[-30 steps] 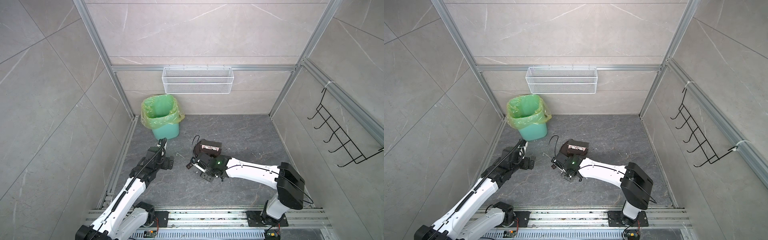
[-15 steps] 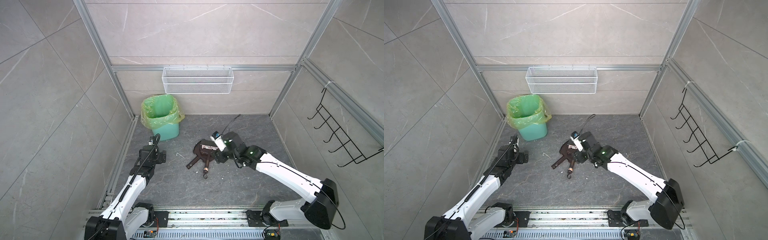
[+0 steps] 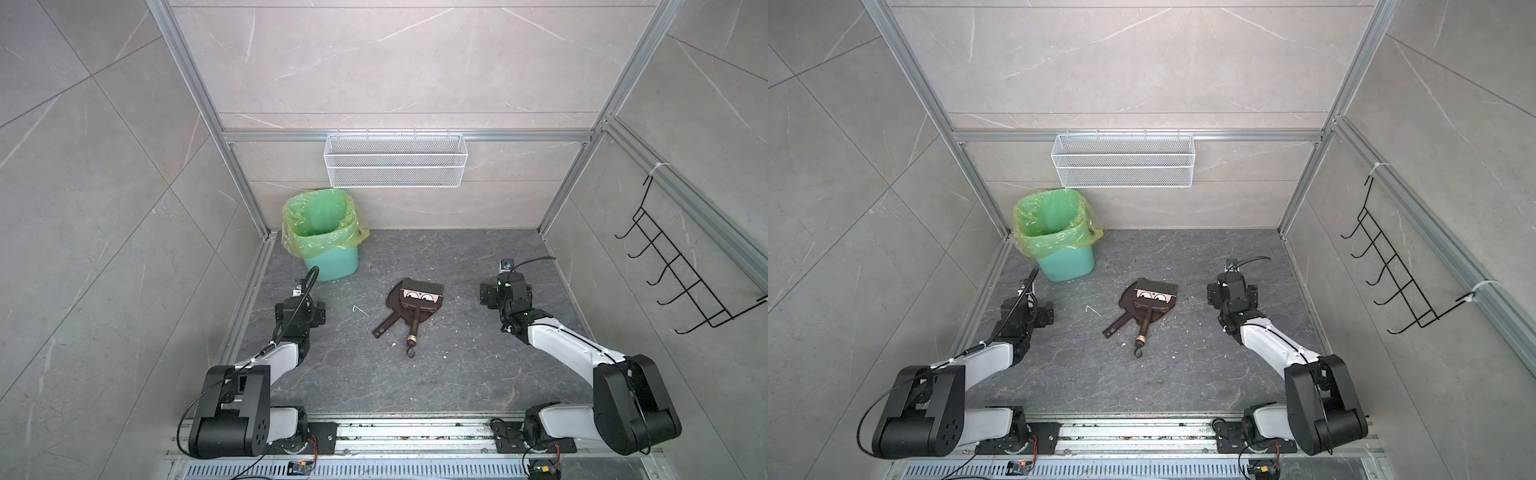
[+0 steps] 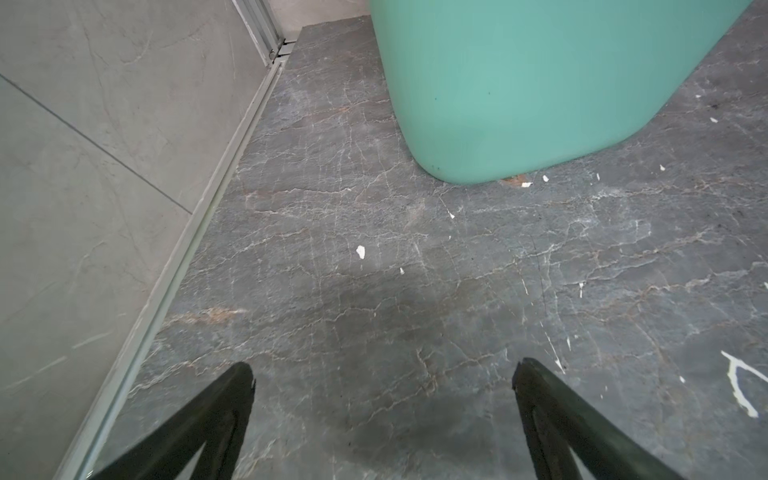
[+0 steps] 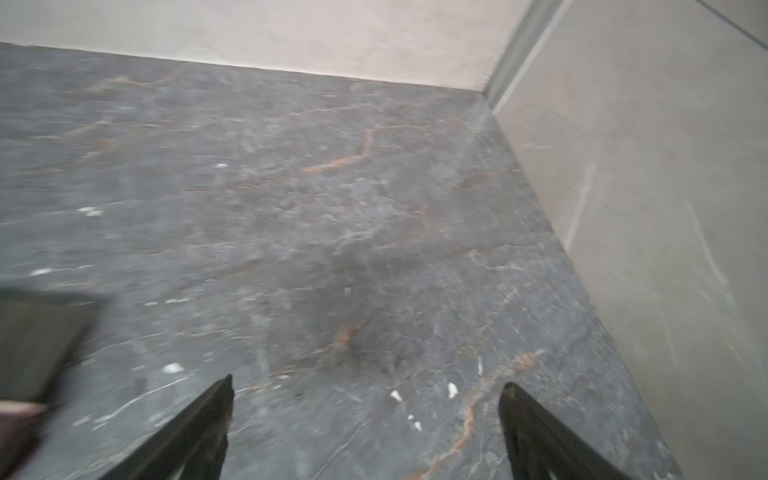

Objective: Sweep away the paper scraps from the table

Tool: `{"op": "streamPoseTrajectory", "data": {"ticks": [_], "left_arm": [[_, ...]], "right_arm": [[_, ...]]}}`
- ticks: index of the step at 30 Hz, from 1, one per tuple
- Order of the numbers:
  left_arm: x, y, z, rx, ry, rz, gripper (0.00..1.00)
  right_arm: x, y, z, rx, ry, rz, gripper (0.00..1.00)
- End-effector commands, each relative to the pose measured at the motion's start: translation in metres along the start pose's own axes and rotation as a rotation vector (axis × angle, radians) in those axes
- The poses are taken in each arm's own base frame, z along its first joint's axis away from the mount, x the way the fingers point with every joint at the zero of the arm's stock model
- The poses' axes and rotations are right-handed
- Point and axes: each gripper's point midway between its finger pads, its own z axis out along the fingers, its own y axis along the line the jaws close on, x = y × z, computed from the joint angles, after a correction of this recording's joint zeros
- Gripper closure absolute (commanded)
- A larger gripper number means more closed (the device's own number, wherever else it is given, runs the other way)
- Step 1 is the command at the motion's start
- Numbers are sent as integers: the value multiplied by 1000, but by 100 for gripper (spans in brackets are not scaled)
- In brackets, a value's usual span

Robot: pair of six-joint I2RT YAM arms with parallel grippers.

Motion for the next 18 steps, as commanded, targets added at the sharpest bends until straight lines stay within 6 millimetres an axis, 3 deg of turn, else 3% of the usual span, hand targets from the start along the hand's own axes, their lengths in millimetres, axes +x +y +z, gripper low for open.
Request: {"op": "streamPoseTrajectory", "data": {"ticks": [1,4,8,18], "left_arm": [[-32,-4,4,47,-118,-49,0],[-32,-13,7,88,-159,-55,0],[-24,-3,8,56,-187,-100,0],[-17,-3,19,143,-153,-140,0]], "right_arm": [[-18,-31,0,125,-169,142,0],[-8,-33,3,109,-183,171,0],[11,-27,10,82,-226,180,0],[11,-12,12,-1,-232,137,1]]}}
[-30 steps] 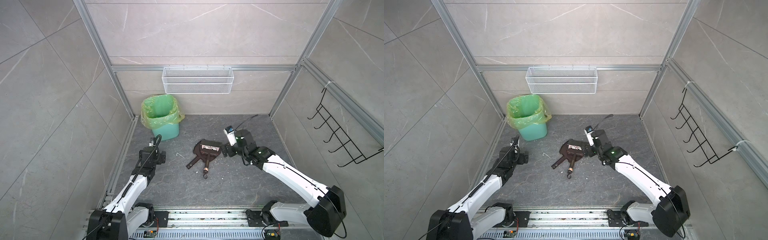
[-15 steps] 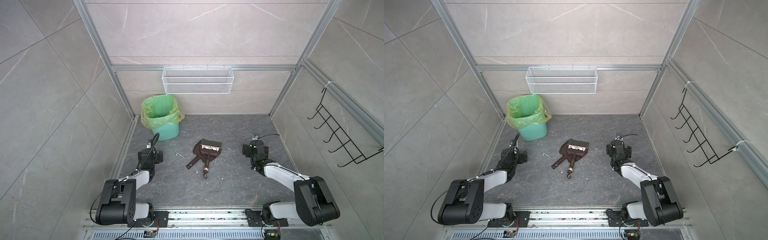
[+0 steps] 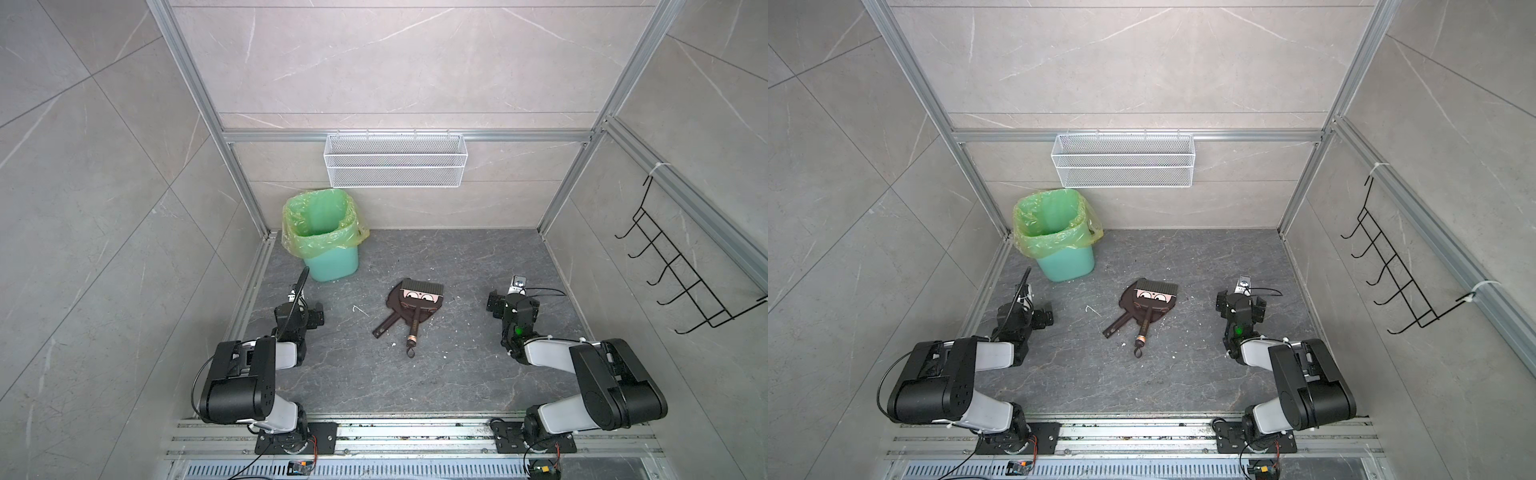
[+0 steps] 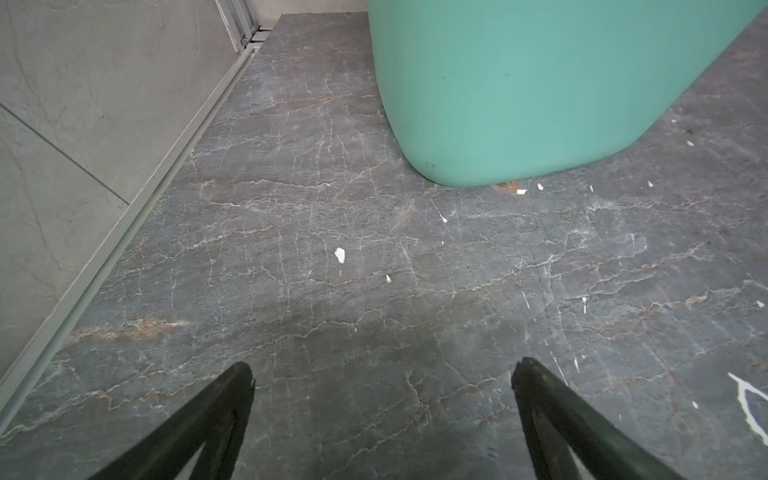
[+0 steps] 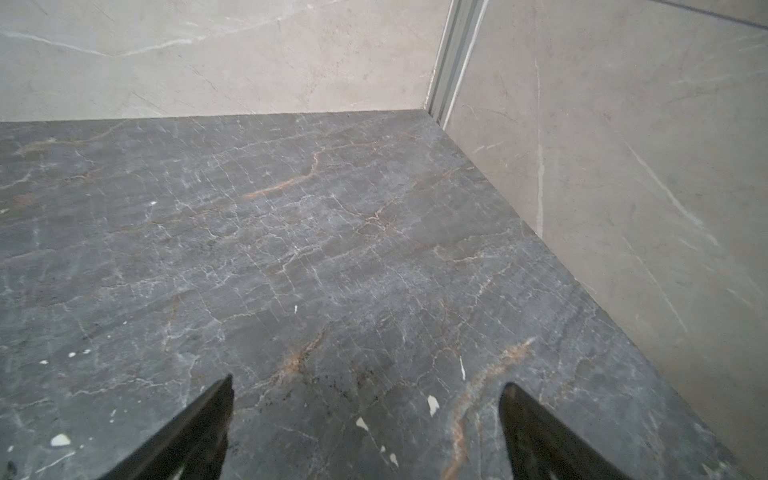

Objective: Sweep away the paper scraps from the table

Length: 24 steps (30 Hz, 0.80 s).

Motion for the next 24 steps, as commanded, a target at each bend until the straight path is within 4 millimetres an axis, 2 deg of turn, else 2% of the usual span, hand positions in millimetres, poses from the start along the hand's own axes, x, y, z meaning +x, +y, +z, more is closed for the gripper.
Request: {"op": "streamPoseTrajectory", "data": {"ticks": [1,7,10,11,13,24], "left_arm": [[-28,-6,2,49,-87,-31,0],[-28,-6,2,54,-88,-37,0],[-29,-5,2,53,-89,-38,0],[-28,-6,2,56,-87,-39,0],[-28,-5,2,56,-86,-41,0],[-28,-4,3,60,-87,-48,0]], "right_arm": [[-8,6,-3,-48,-54,10,1],[-6,13,-3,-122,-56,12,1],[3,14,0,-152,-69,21,0],[-3,14,-1,-154,-115,24,0],[4,15,-1,-164,-48,22,0],[3,12,3,-165,-52,40,0]]}}
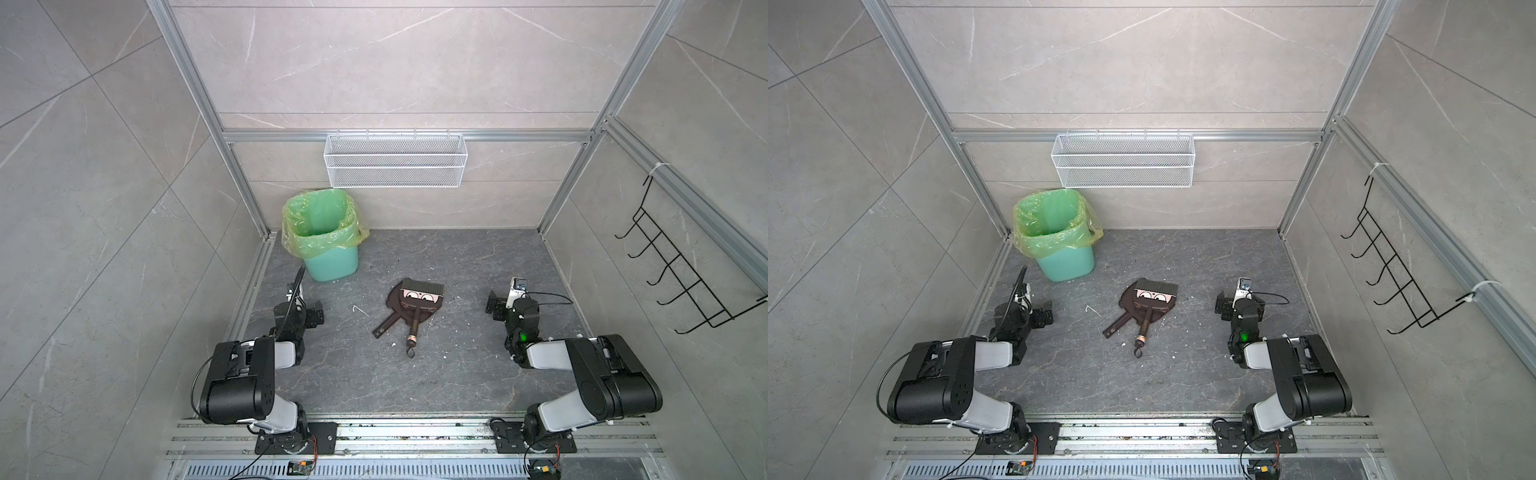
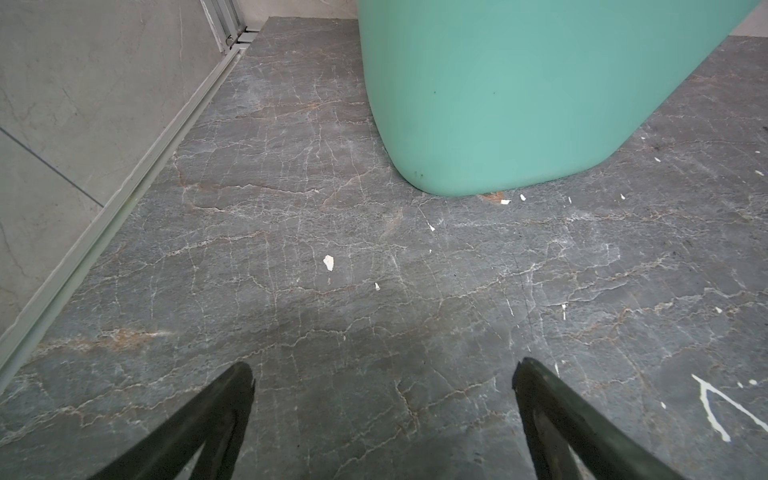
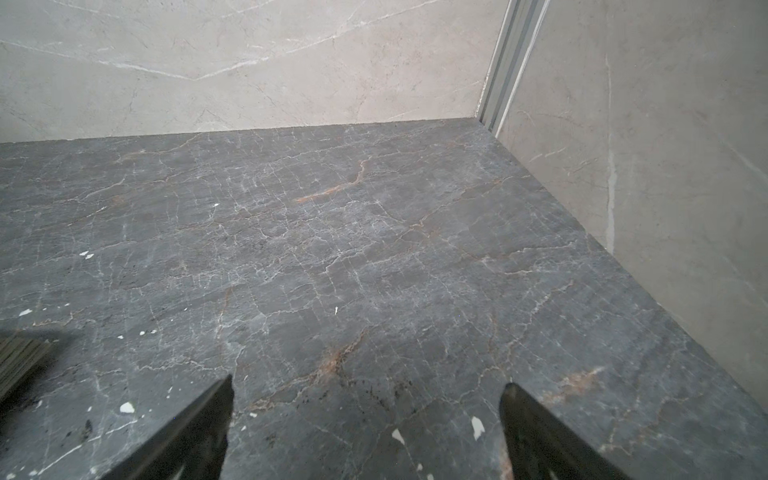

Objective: Sweep away the paper scraps from the table

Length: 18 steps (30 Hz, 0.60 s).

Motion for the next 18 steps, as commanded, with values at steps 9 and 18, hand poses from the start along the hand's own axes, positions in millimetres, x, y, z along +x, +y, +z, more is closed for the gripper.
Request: {"op": "streamPoseTrajectory", "data": {"ticks": [9,18], "left_arm": [[-26,-1,2,16,-81,-20,0],[-26,-1,2,14,-83,-20,0]], "right_arm": [[-6,2,0,-13,-22,15,0],[-5,2,1,-15,-14,16,0]]}}
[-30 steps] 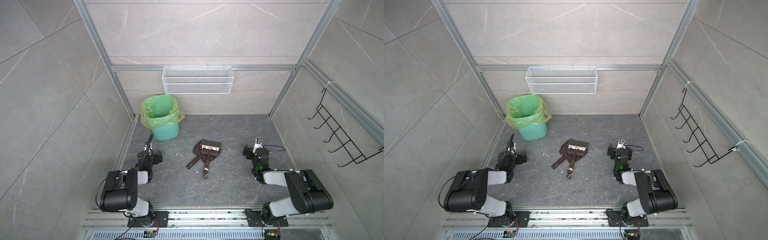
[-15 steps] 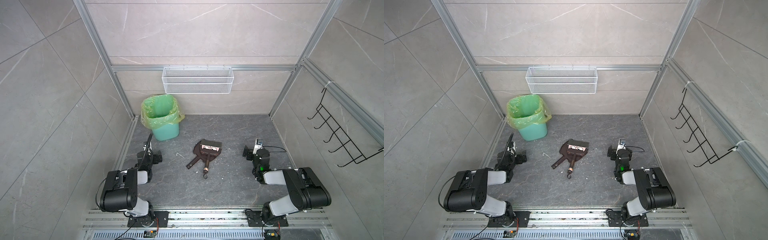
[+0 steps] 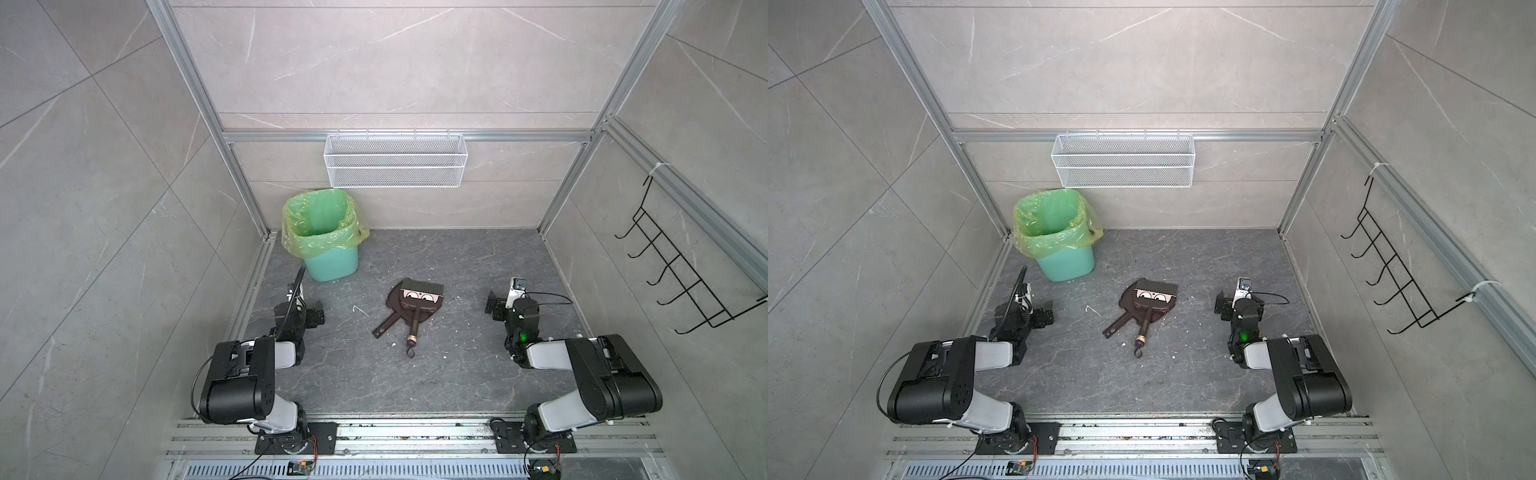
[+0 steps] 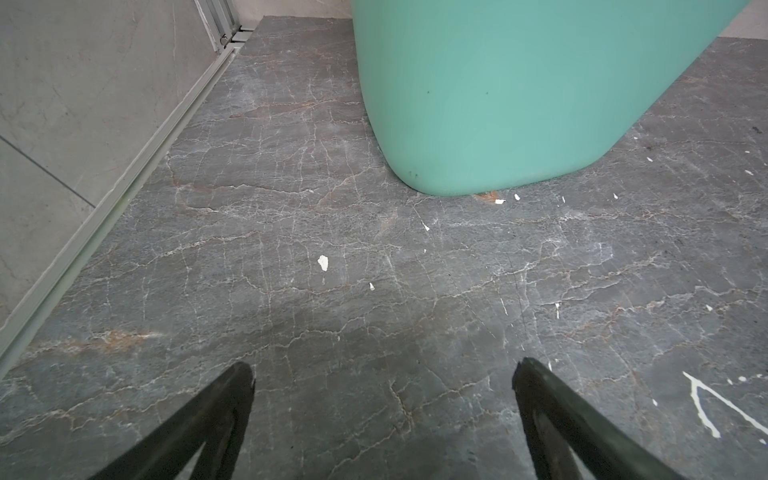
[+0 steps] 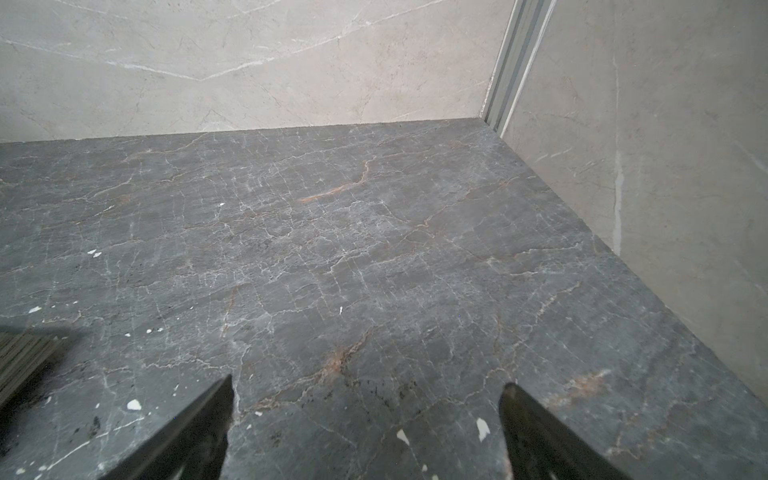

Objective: Sweep away the paper scraps from the table

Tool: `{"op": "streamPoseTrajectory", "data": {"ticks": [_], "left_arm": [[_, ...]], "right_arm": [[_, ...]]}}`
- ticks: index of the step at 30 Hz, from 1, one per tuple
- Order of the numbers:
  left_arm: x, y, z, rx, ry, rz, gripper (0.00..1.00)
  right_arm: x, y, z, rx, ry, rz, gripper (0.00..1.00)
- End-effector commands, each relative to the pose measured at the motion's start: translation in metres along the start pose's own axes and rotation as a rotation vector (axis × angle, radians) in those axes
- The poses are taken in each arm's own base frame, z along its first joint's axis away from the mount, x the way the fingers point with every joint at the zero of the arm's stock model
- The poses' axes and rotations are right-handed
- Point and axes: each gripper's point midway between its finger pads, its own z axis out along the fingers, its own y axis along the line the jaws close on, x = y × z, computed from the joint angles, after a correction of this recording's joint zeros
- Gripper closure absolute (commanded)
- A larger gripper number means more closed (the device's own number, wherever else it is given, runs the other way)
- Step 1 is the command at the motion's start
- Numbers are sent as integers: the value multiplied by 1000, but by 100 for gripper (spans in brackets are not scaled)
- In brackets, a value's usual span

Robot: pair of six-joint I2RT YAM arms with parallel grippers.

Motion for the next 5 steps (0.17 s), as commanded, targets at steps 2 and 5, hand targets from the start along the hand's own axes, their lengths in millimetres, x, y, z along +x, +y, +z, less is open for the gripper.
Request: {"op": "streamPoseTrajectory", "data": {"ticks": [2,5], "left_arm": [[-26,0,1,8,-83,-17,0],[-27,0,2,7,-83,-18,0]], "right_arm": [[-5,1,1,-8,-15,17,0],[-5,0,1,-7,-17,15,0]]}}
